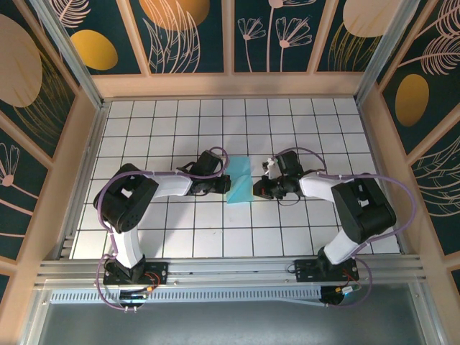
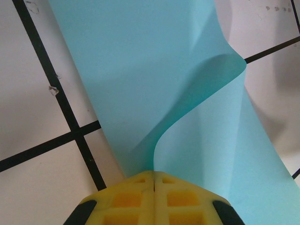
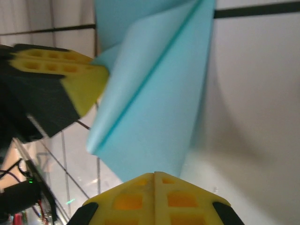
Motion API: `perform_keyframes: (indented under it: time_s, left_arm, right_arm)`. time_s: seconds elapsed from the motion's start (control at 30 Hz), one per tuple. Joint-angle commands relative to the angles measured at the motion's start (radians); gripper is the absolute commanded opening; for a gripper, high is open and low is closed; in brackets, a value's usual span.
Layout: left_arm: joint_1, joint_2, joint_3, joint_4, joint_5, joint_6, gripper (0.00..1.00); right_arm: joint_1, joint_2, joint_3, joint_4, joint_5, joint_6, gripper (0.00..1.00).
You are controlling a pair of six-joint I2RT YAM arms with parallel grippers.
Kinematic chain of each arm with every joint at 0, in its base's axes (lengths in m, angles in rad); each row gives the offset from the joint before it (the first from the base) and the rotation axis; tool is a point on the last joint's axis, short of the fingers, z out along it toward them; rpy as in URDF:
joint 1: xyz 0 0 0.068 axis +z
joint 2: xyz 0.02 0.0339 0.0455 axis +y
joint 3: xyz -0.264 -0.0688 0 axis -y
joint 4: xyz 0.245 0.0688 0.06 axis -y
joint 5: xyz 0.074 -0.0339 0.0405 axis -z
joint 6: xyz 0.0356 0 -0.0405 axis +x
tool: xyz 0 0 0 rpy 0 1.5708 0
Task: Fold a paper plane with a square sheet of paper (fold left side to right side)
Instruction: Fold the triangle a second time at the center of the table.
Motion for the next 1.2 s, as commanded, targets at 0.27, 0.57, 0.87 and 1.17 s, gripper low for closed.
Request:
perform_keyframes:
  time_s: [0.27, 0.57, 0.87, 1.17]
  left_arm:
    - [0.006, 0.034, -0.002, -0.029, -0.005, 0.016, 0.00]
    - [0.006, 0.031, -0.003, -0.029, -0.007, 0.016, 0.00]
    - [0.006, 0.036, 0.003, -0.028, -0.003, 0.017, 0.00]
    - [0.006, 0.035, 0.003, -0.033, -0.006, 0.018, 0.00]
  right_arm:
    - [0.059, 0.082, 0.062, 0.258, -0.039, 0.162, 0.00]
    - [0.090, 0.173, 0.128, 0.263, -0.030, 0.158, 0.00]
    - [0.104, 0.220, 0.155, 0.201, 0.014, 0.124, 0.00]
    - [0.104, 0.237, 0.153, 0.156, 0.048, 0.102, 0.00]
